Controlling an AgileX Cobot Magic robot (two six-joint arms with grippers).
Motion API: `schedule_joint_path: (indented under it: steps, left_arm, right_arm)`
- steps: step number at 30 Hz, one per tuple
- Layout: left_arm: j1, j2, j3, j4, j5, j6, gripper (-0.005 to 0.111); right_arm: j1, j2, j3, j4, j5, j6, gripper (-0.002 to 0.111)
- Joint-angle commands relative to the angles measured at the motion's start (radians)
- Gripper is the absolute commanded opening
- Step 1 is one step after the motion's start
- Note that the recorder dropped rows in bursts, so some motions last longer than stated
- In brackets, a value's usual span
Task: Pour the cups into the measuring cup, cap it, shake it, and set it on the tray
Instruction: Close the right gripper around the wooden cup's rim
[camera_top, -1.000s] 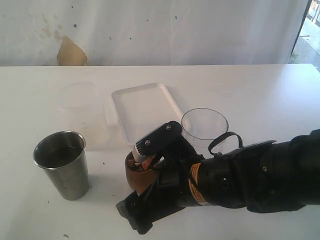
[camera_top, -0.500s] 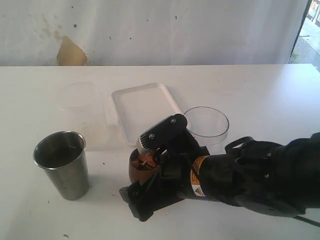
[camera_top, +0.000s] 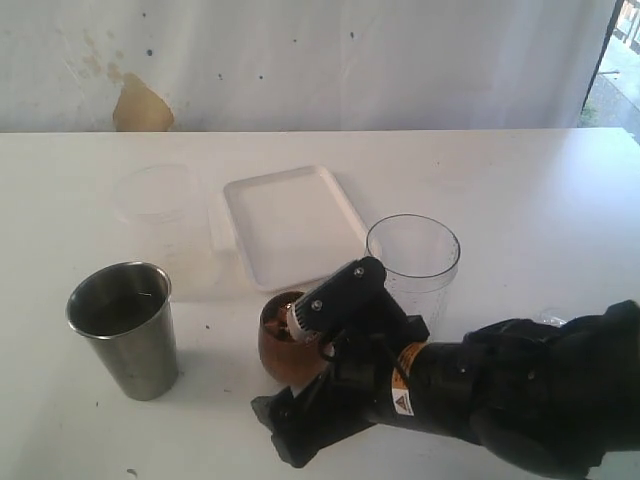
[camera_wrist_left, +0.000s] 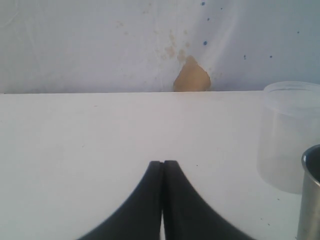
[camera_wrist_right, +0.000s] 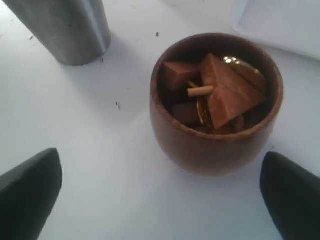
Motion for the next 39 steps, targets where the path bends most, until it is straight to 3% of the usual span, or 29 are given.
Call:
schedule_joint_path:
  steps: [1, 9, 15, 25, 39]
  left_arm:
    - [-0.002, -0.004, 0.005, 0.004, -0.01, -0.001, 0.0]
    - [-0.002, -0.004, 0.005, 0.004, -0.01, -0.001, 0.0]
    - [-0.002, -0.004, 0.005, 0.004, -0.01, -0.001, 0.0]
    - [-0.002, -0.004, 0.005, 0.004, -0.01, -0.001, 0.0]
    - [-0.002, -0.004, 0.005, 0.004, -0.01, -0.001, 0.0]
  right_arm:
    - [0.002, 0.089, 0.016, 0.002, -0.125, -0.012, 0.105]
    - [0.0, 0.133, 0.016, 0.011, -0.209, -0.087, 0.105]
    - [0.0, 0.133, 0.016, 0.154, -0.245, -0.233, 0.105]
    - [0.0, 0.201, 0.016, 0.433, -0.434, -0.246, 0.105]
    - [0.0, 0.266, 0.012, 0.429, -0.575, -0.246, 0.105]
